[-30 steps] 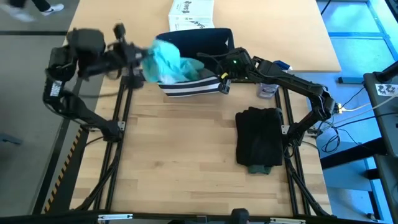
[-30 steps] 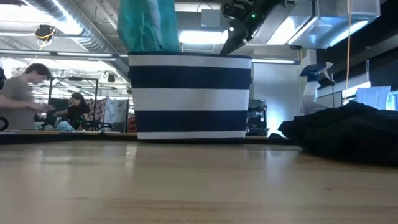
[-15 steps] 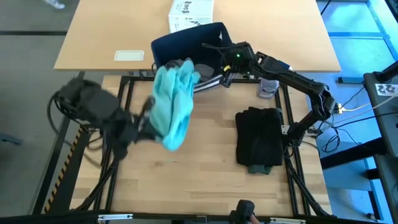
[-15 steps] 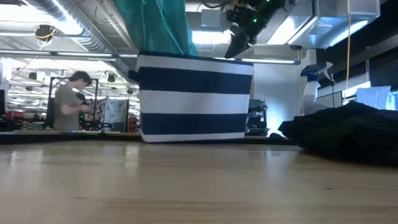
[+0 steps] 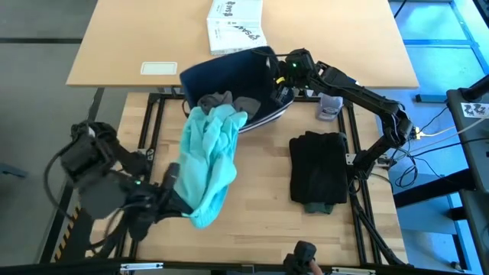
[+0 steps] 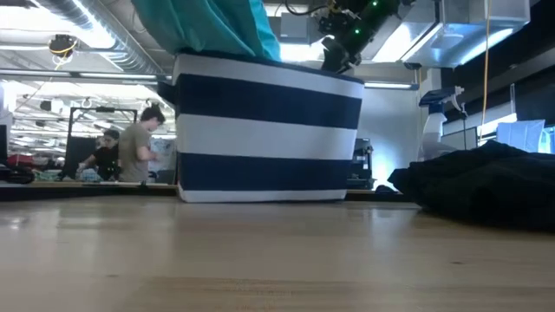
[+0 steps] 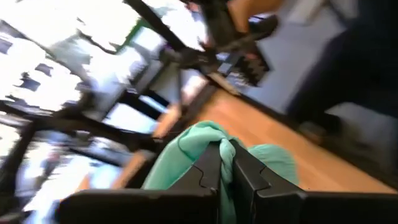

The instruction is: Fold Laundry from Bin

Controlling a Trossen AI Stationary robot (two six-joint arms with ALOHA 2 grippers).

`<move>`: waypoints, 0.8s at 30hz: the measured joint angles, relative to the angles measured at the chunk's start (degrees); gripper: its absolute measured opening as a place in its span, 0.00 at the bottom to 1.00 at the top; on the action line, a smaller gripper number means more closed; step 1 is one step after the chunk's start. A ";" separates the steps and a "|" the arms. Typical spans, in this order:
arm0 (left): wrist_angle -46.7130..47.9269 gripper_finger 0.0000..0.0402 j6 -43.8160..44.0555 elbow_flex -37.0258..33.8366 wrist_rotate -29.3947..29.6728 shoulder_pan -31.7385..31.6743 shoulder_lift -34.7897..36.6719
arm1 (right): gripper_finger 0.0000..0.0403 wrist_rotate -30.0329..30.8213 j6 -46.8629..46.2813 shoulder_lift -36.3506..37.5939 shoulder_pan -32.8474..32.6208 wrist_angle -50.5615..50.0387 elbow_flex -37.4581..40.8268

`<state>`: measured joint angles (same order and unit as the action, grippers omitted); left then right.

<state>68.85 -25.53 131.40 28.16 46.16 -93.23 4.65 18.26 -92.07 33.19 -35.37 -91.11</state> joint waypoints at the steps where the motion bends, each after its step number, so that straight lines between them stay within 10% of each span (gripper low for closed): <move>1: -0.81 0.01 -1.27 0.24 3.07 1.21 0.20 | 0.39 0.21 -0.01 0.00 -0.02 0.13 0.00; 5: -8.15 0.01 -11.44 2.22 16.02 7.49 1.05 | 0.39 0.29 -1.16 0.00 -0.02 0.38 0.00; 11: -16.83 0.00 -22.11 3.60 20.29 15.53 2.49 | 0.39 0.30 -2.71 0.00 -0.13 0.46 0.00; 24: -4.19 0.00 4.80 2.83 17.40 17.41 2.34 | 0.39 -11.00 -3.41 0.07 -1.31 1.53 0.00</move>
<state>64.66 -20.73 134.23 45.56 63.57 -90.89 -6.35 14.86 -92.01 31.88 -33.84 -91.11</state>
